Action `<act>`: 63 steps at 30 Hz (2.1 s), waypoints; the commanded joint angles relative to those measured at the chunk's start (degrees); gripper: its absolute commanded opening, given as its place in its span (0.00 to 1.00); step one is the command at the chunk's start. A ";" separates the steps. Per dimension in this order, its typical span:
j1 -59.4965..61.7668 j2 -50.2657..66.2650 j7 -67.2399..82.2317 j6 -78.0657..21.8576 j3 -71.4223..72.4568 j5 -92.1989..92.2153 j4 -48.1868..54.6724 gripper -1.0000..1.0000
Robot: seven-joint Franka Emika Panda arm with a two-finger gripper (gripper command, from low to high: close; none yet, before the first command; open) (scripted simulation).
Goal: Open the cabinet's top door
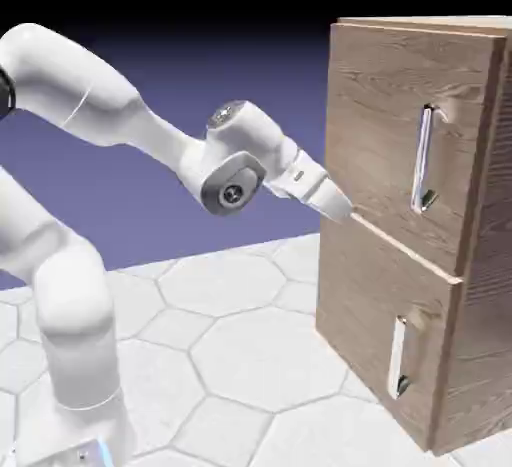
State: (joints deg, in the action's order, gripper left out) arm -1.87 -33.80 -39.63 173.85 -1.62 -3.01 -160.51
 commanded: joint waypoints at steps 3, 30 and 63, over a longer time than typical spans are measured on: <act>-2.94 -2.85 7.03 -0.39 -4.03 -7.48 1.23 0.50; -29.39 -28.48 70.24 -3.88 -40.27 -74.76 12.30 0.50; -50.08 -50.69 108.02 -20.06 -62.71 -131.46 16.45 0.00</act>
State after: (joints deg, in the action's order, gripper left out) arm -51.94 -84.49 68.38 153.74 -64.33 -134.51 -144.06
